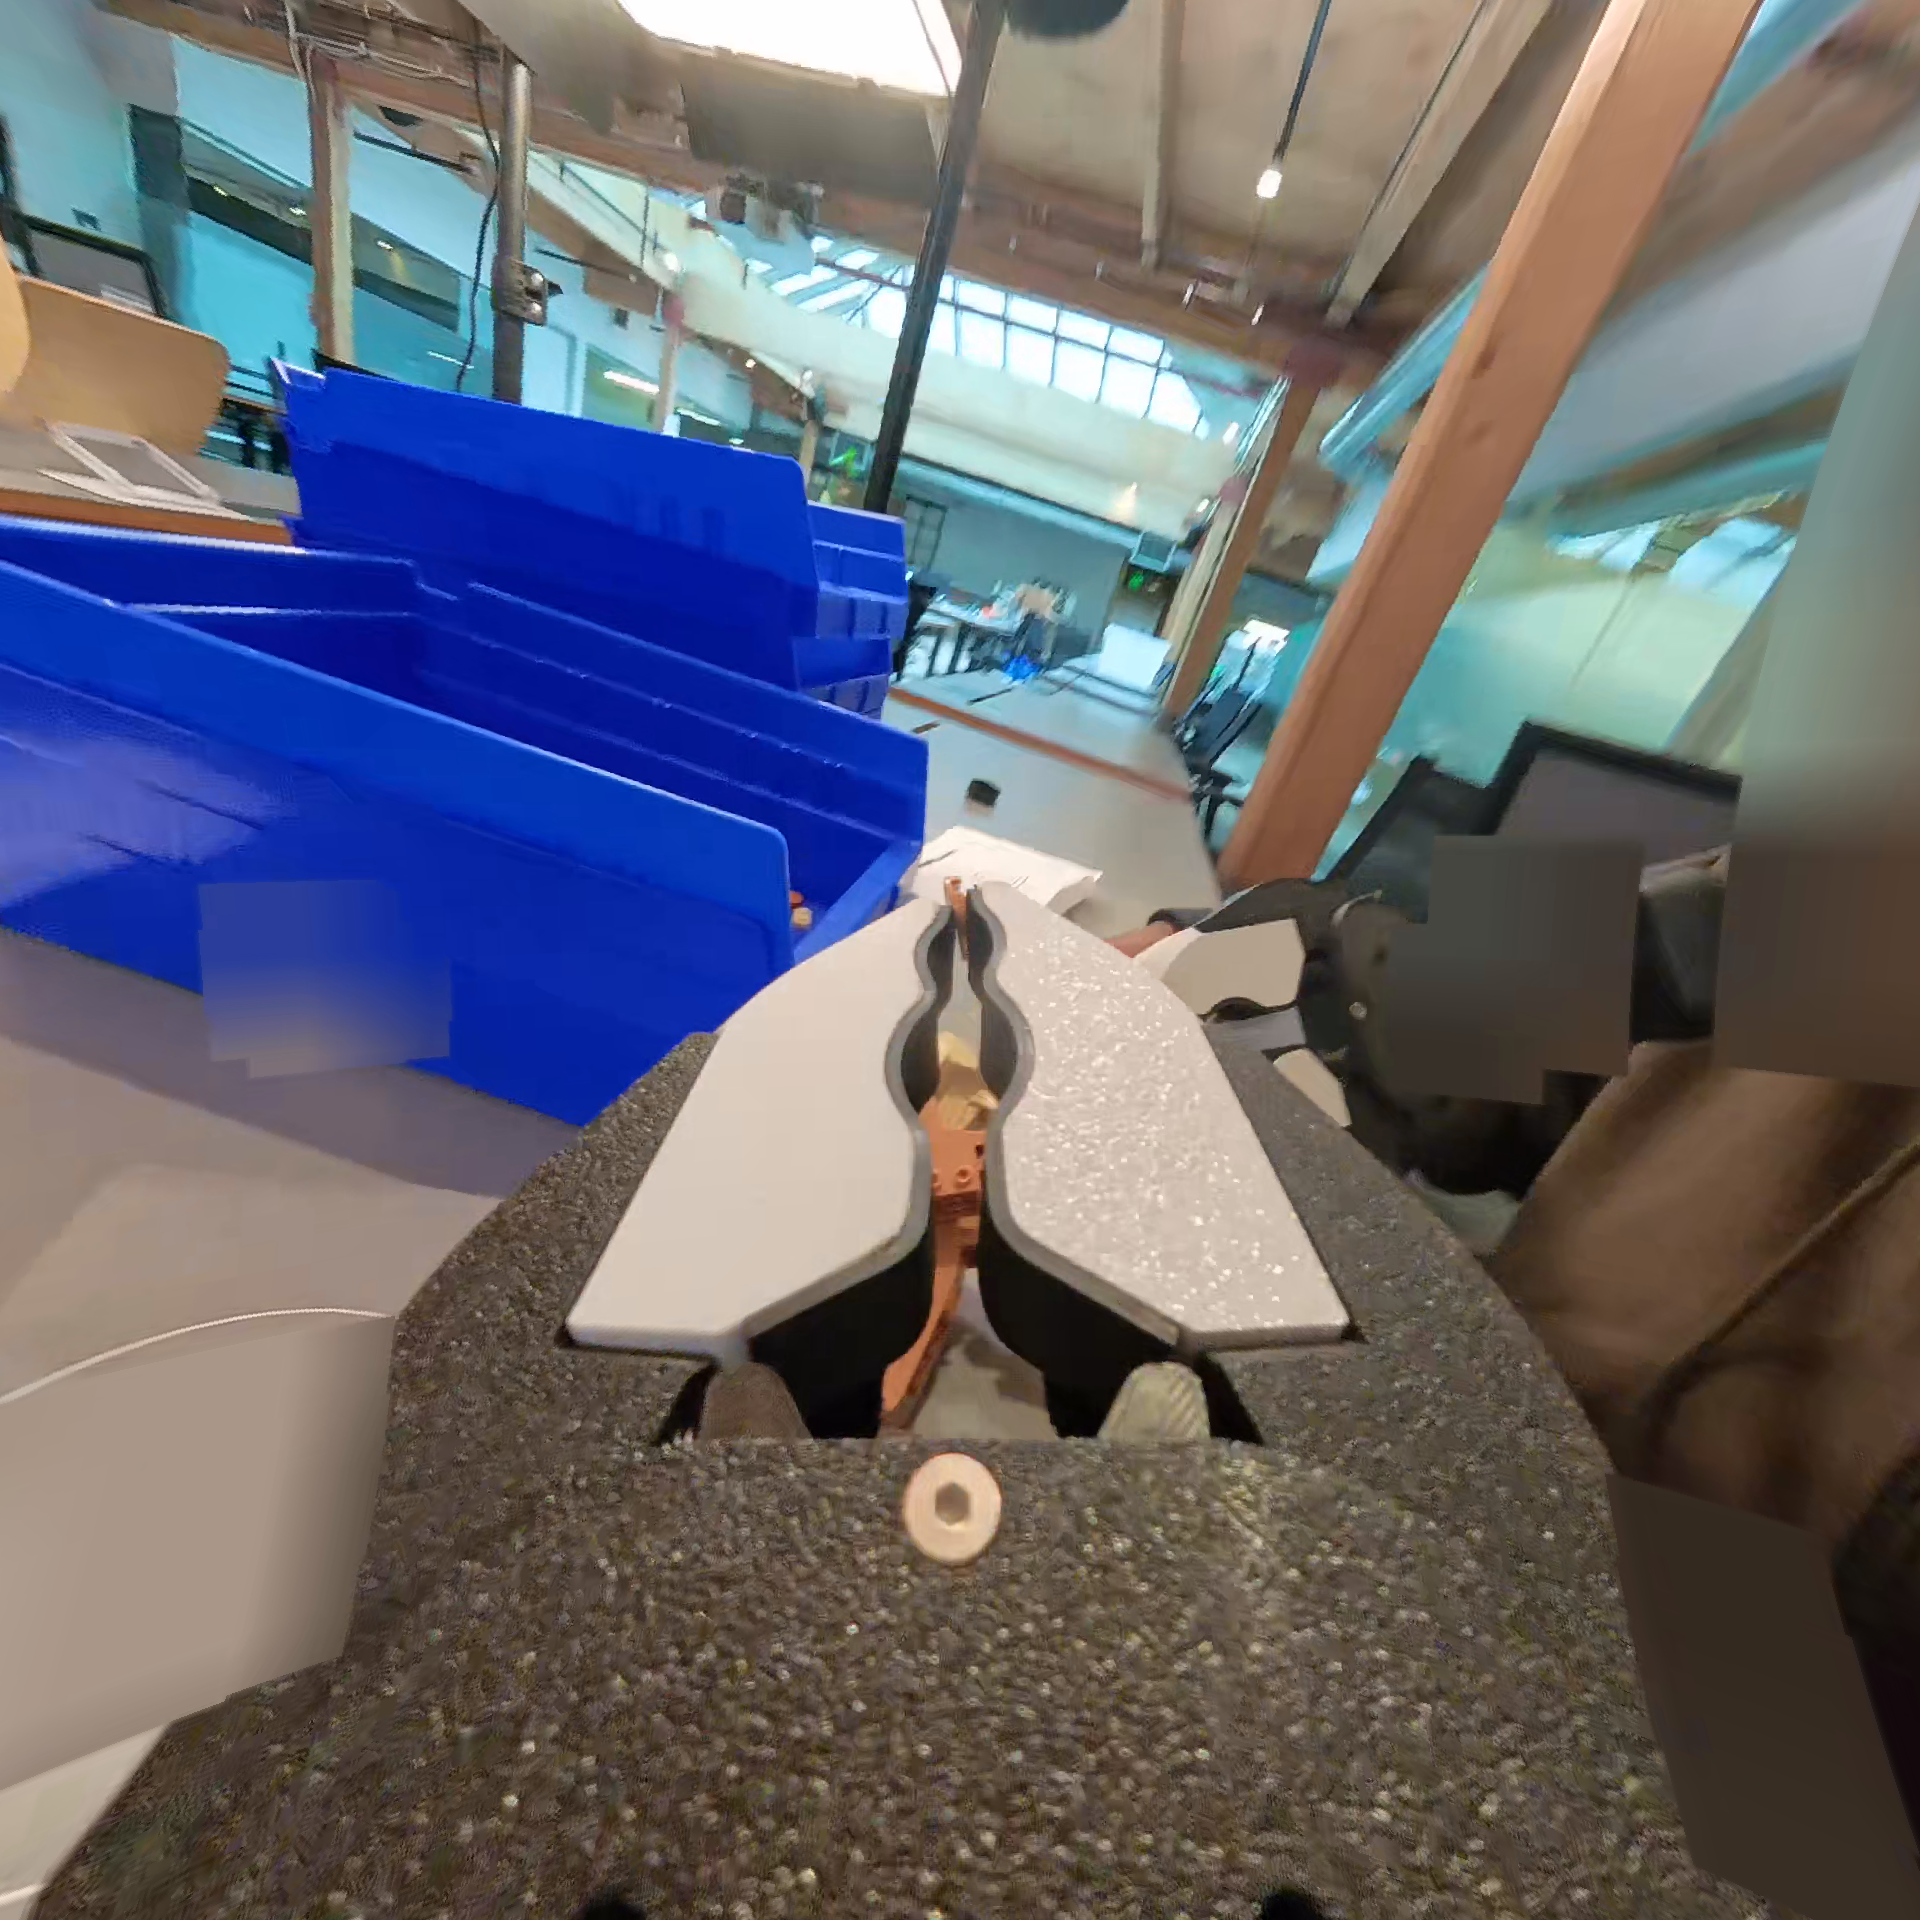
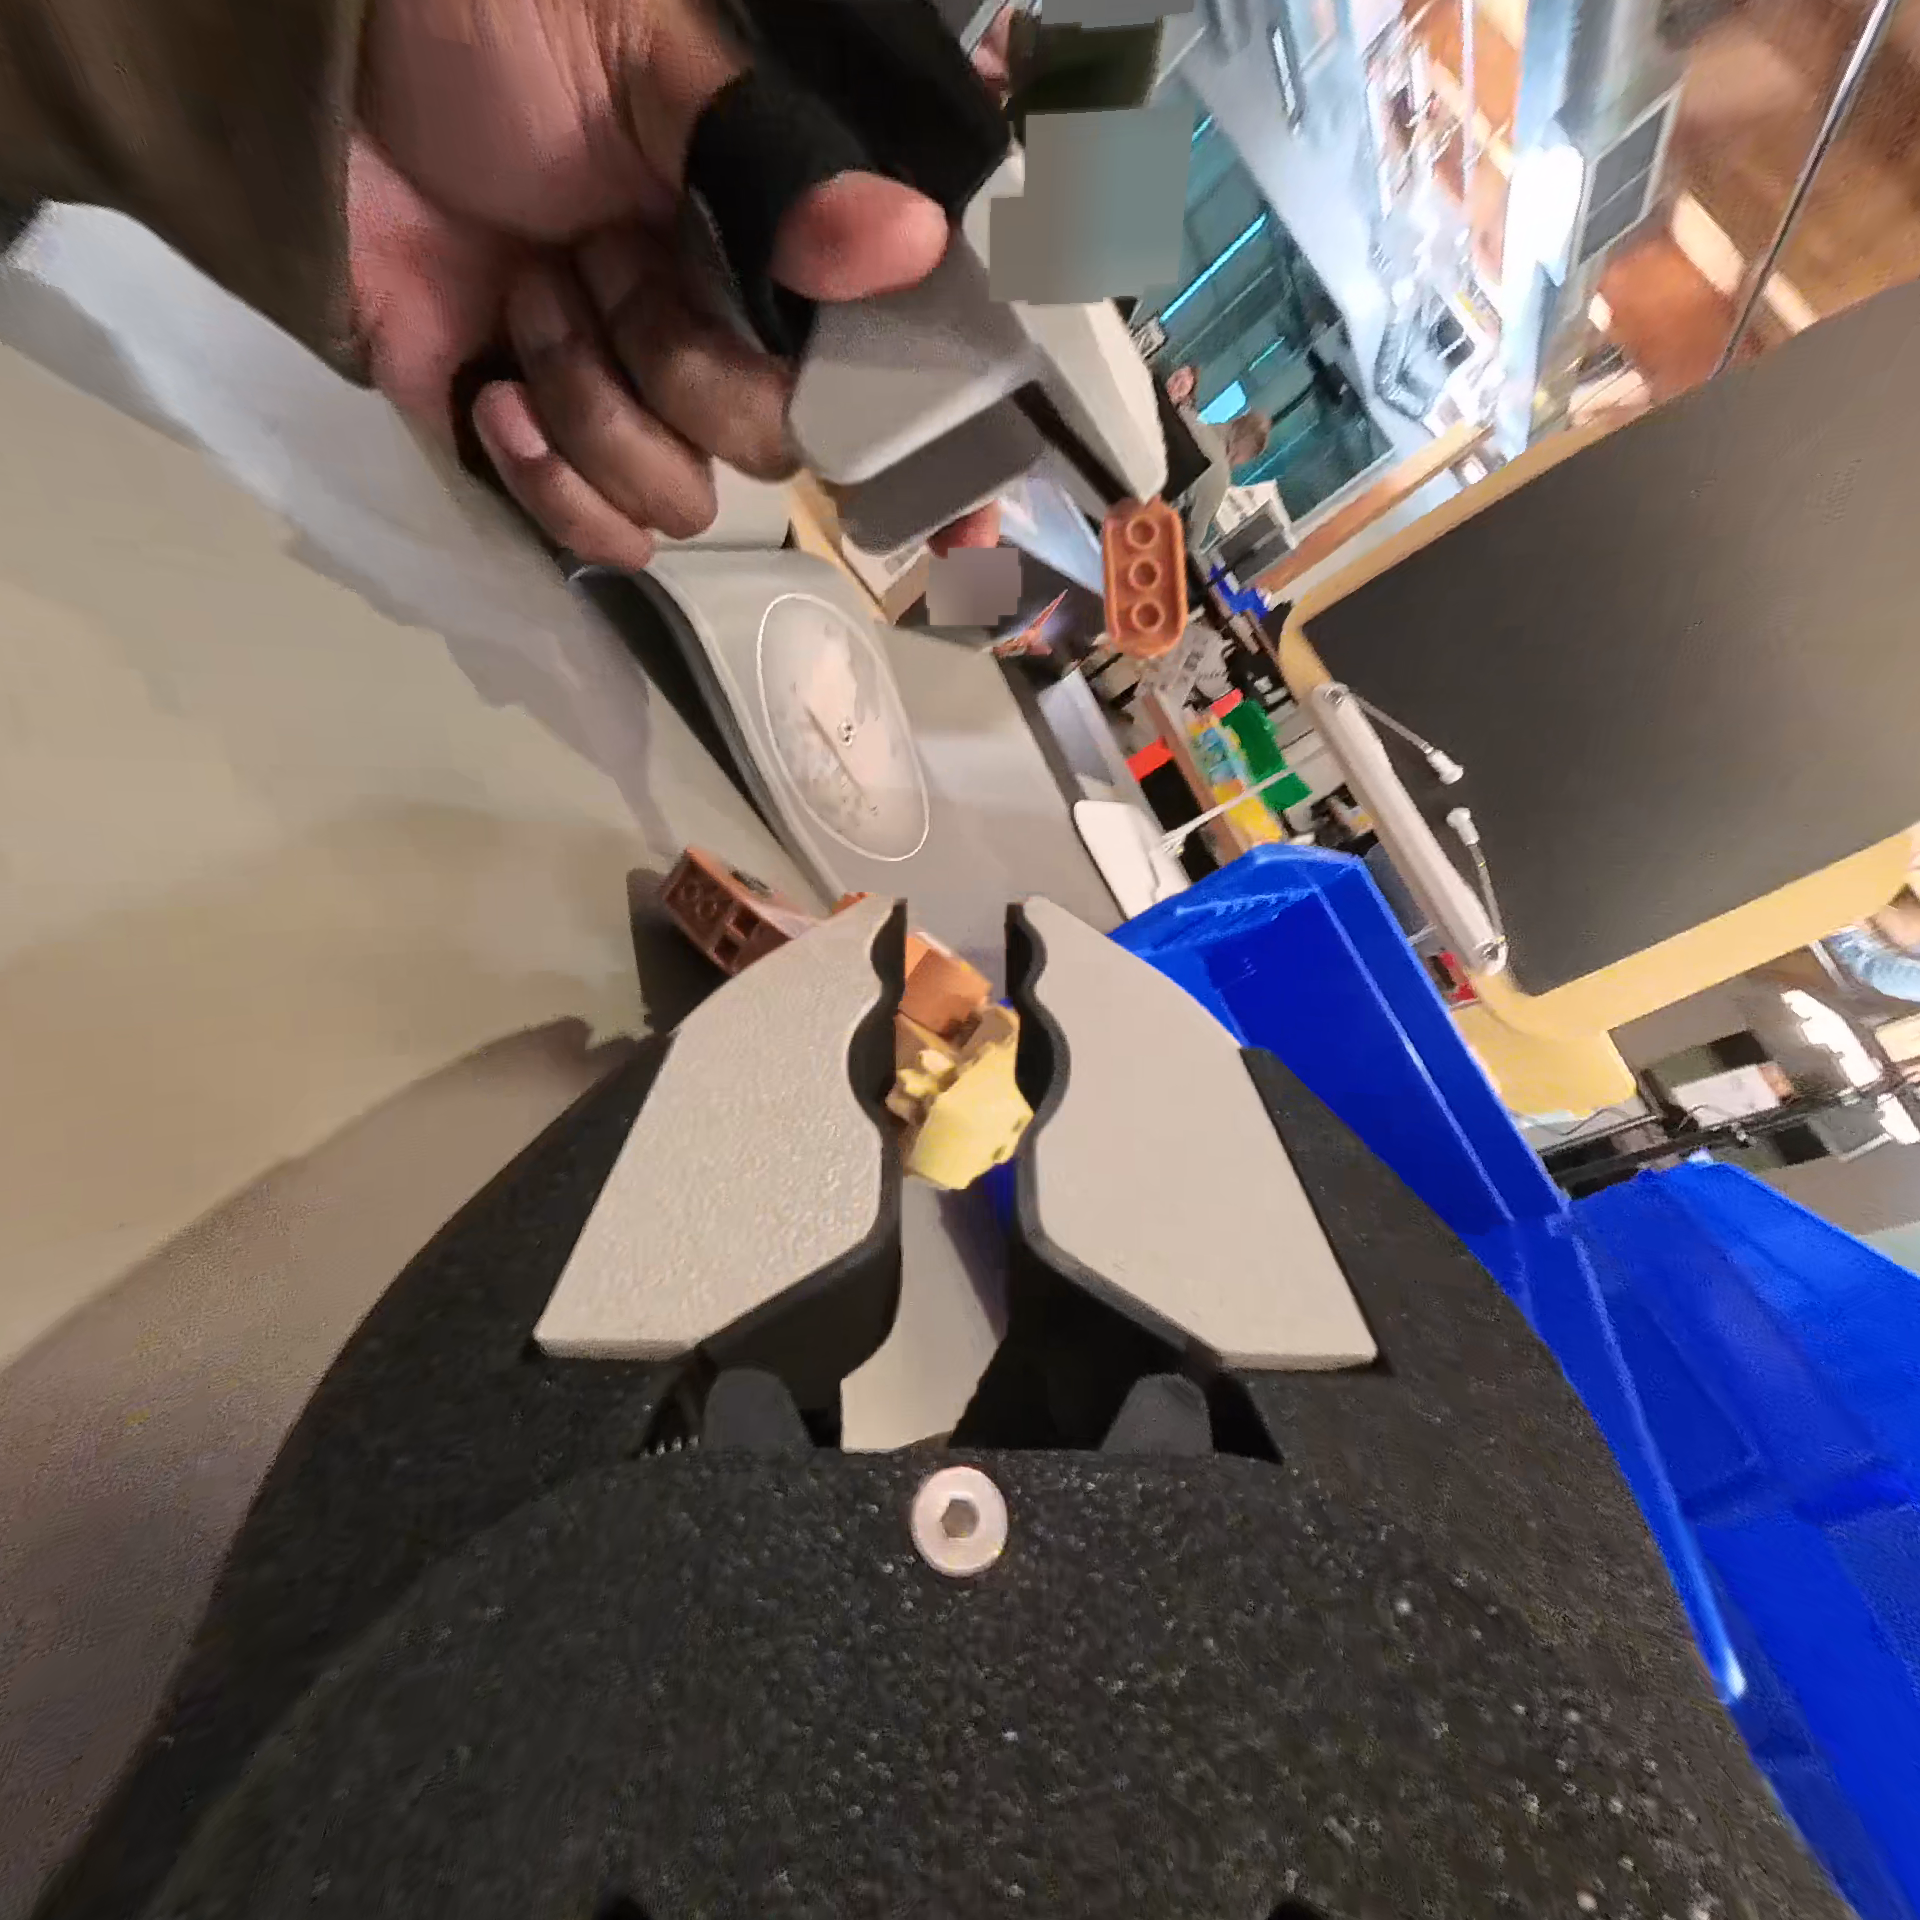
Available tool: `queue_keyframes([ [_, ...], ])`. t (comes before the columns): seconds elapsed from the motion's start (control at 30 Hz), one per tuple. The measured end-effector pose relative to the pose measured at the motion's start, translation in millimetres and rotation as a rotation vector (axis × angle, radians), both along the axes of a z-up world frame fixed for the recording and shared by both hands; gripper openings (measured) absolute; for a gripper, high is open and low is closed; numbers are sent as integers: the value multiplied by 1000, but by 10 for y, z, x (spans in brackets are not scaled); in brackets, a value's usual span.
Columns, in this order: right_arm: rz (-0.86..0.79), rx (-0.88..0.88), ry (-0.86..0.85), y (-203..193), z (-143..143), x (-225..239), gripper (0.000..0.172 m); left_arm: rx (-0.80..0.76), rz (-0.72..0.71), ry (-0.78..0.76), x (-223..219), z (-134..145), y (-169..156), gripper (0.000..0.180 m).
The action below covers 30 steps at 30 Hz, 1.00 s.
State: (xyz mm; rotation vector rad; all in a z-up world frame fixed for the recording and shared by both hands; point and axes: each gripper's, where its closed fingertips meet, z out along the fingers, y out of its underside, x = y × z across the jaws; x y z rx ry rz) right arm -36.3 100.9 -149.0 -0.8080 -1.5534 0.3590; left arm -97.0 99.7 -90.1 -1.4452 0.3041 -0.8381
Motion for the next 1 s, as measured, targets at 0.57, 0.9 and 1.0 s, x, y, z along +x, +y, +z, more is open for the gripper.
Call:
queue_keyframes([
  [0.57, 0, 82, 116, 32, 263, -169, 33, -81, -177, 2, 435, -205, -42, 2],
  [0.9, 32, 29, 117, 40, 266, -156, 17, -101, -191, -52, 447, -226, -15, 3],
  [1.0, -74, -3, 141, 334, 337, -135, 17, -99, -142, -93, 351, -193, 30, 5],
])
